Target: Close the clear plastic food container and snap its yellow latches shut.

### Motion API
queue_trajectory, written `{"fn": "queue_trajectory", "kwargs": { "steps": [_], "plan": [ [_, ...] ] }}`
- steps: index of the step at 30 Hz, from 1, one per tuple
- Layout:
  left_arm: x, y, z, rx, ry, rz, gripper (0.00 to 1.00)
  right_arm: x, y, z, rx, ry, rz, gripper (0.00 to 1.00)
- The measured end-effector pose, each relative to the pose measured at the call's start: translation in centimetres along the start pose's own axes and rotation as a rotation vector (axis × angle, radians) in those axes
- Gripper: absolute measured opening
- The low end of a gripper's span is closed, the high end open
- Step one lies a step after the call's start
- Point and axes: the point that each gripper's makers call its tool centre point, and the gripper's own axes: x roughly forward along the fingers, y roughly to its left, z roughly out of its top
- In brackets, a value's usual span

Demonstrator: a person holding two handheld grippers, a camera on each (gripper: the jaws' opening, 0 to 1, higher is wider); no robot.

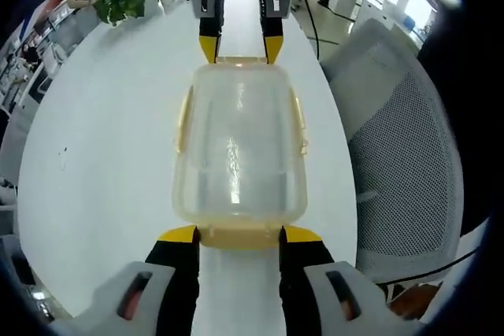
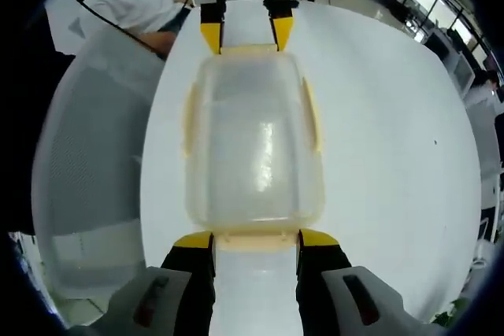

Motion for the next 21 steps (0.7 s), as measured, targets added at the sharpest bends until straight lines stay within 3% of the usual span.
{"fn": "queue_trajectory", "kwargs": {
  "steps": [21],
  "plan": [
    [1.4, -0.1, 3.2, 0.011, -0.019, -0.008, 0.38, -0.8, 0.0, -3.5, 0.012, 0.042, 0.003, 0.38]
  ]
}}
